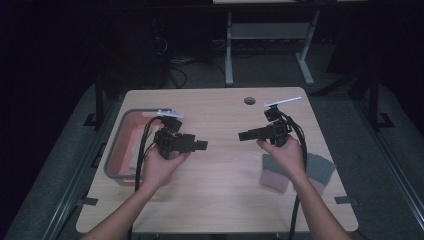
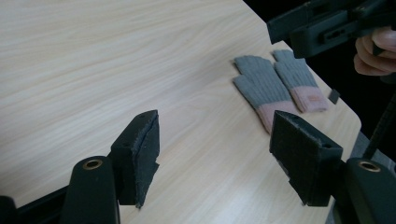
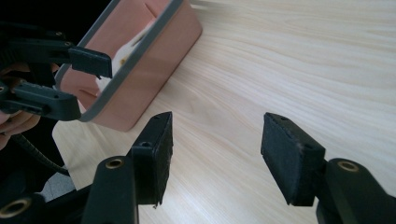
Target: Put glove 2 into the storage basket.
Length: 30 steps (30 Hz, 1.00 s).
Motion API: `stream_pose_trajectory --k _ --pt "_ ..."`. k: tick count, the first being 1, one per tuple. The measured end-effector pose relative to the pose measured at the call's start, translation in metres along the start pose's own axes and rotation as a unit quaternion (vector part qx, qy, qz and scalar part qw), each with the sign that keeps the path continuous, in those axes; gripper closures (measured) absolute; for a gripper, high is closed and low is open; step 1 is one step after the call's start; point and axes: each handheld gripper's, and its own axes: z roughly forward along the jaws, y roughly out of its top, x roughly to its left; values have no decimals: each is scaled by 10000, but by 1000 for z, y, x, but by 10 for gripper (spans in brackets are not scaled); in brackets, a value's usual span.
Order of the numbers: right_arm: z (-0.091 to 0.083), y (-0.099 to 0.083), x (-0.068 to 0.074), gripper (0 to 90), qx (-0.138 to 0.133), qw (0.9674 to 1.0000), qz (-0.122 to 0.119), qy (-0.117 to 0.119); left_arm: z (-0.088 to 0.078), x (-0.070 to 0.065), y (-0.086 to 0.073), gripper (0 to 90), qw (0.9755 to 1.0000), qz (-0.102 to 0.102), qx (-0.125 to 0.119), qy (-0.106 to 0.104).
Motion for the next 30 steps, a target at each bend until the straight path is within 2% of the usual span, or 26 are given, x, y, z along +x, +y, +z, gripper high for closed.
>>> stream_pose_trajectory --k 3,8,20,29,30 --pt "-4 -5 -5 432 -14 10000 6 -31 5 -4 0 328 10000 36 13 -23" --pt "-18 -19 -18 430 -83 9997 176 -124 15 -13 1 324 9999 106 -2 -123" --pt "-37 -43 -39 429 -146 9990 212 -366 42 -33 0 313 9989 251 146 -356" --pt "-49 -61 -54 428 -200 9976 297 -590 56 -48 -2 311 9981 376 104 -483" --pt "-52 -66 -58 428 -216 9972 300 -642 60 -50 -3 311 9976 393 129 -549"
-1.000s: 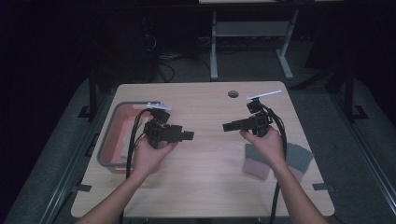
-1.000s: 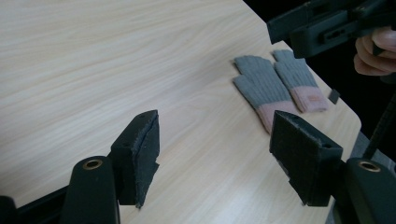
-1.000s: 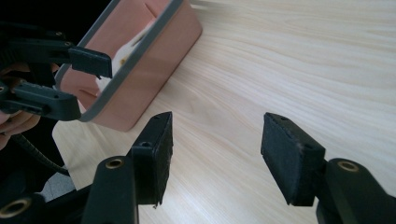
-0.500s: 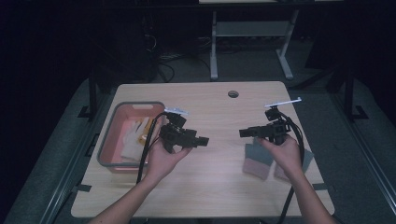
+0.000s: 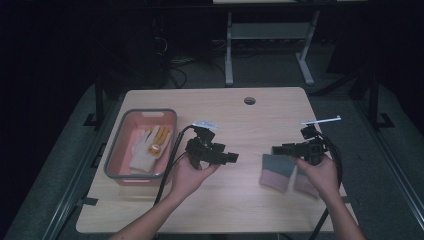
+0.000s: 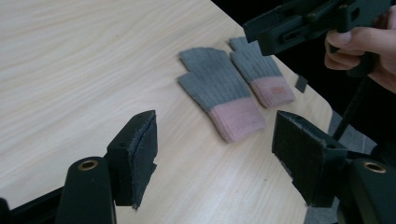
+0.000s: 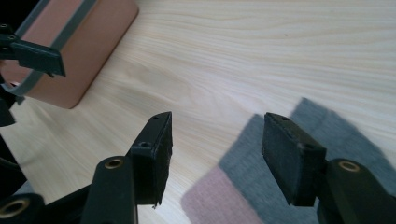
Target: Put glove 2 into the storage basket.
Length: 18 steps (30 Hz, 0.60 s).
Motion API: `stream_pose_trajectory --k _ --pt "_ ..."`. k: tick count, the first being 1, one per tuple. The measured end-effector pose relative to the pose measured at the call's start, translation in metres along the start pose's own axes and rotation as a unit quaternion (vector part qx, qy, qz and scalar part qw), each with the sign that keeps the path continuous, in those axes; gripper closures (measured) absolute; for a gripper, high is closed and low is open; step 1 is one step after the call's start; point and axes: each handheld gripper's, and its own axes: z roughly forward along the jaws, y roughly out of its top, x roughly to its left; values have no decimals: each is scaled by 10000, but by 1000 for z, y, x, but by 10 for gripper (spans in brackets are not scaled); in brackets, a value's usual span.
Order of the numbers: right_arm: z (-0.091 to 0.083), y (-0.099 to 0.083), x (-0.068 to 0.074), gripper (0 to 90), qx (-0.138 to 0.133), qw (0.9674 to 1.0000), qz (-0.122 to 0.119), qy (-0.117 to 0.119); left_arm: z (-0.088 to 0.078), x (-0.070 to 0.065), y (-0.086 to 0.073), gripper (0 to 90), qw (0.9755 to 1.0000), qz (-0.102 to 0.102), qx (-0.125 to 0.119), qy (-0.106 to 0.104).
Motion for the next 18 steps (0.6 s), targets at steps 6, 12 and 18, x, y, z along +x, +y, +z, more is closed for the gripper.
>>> stream_pose_trajectory --k 6,12,18 --pt "-2 -12 -9 430 50 9999 -65 -139 8 -5 -3 311 10000 70 15 -56" --pt "-4 -24 -16 429 125 9992 -139 -342 16 -9 -8 308 9999 52 30 -115" --pt "-6 -35 -24 438 141 9979 -135 -610 24 -12 -12 300 9998 106 50 -167"
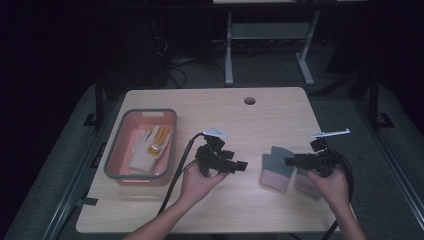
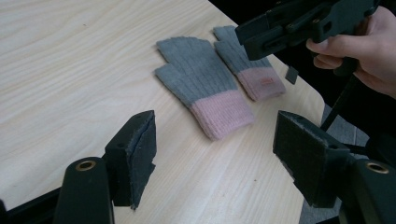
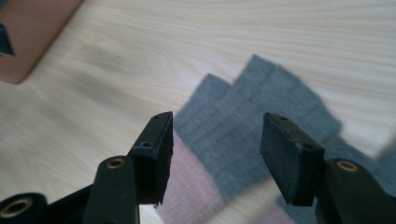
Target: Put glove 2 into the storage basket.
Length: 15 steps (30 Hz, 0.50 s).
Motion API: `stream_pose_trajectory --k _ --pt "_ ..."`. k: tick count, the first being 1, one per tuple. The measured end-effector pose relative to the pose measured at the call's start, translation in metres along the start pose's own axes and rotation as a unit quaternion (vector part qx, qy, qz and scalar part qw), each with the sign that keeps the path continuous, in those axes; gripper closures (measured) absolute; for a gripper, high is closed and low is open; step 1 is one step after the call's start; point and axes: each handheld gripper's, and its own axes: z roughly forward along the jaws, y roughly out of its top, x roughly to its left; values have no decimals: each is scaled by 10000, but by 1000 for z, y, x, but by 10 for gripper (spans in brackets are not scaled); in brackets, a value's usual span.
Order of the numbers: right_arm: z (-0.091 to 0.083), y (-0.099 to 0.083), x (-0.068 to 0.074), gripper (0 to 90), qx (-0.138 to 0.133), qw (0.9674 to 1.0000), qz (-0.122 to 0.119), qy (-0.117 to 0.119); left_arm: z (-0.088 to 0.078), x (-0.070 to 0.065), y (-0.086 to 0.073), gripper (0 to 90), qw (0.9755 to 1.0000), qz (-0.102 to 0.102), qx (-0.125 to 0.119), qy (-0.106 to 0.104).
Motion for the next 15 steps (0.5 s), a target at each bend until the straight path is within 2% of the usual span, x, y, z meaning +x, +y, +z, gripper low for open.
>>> stream_pose_trajectory --k 1,4,7,15 --pt "0 0 0 438 0 10000 0 0 0 0 0 298 10000 0 0 0" --pt "-1 -8 -6 450 62 9997 -62 -249 4 -1 -3 297 10000 -17 -3 -28" --pt "-2 -13 -9 452 69 9994 -68 -325 5 -2 -3 295 10000 15 12 -30" --pt "-9 -31 -25 471 97 9976 5 -679 10 -3 -6 294 10000 -2 12 -38"
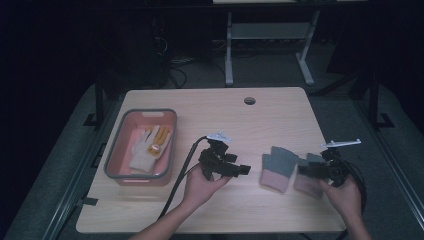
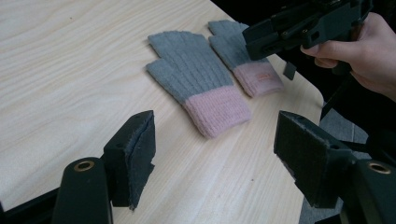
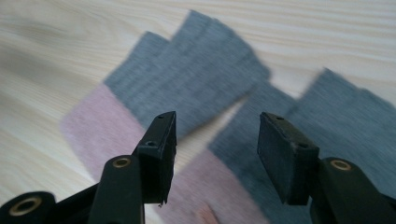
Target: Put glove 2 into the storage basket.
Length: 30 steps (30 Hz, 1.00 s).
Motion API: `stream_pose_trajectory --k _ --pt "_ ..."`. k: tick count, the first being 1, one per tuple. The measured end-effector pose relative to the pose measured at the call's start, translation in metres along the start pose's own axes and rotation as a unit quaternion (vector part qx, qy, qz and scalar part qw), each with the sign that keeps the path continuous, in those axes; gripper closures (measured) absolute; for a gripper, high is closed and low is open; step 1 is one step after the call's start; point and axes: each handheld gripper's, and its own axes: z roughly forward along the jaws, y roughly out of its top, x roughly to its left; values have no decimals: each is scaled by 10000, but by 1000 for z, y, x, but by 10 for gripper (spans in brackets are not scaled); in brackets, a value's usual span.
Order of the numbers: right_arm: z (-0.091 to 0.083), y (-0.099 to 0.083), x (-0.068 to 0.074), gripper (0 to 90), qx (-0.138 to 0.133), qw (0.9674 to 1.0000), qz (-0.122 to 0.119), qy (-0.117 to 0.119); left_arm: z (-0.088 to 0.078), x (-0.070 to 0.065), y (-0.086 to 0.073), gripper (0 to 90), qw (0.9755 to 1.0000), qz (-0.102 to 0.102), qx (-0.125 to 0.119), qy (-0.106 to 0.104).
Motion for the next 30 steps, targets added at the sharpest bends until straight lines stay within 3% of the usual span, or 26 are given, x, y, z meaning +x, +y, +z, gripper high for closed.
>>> stream_pose_trajectory --k 9,16,22,23,26,30 --pt "2 -13 -12 510 227 9987 13 -452 3 1 -3 293 10000 -24 45 9" --pt "10 -17 -11 517 335 9973 -102 -641 4 1 -3 294 10000 -9 68 9" --pt "13 -19 -12 635 286 9974 -43 -658 3 1 -4 295 10000 -6 48 59" --pt "14 -21 -10 732 220 9962 -118 -831 3 1 -5 295 10000 0 60 62" --pt "14 -21 -9 799 181 9955 -191 -916 3 1 -5 296 10000 5 54 68" --pt "14 -21 -9 848 185 9955 -120 -926 3 2 -5 297 10000 -5 58 62"
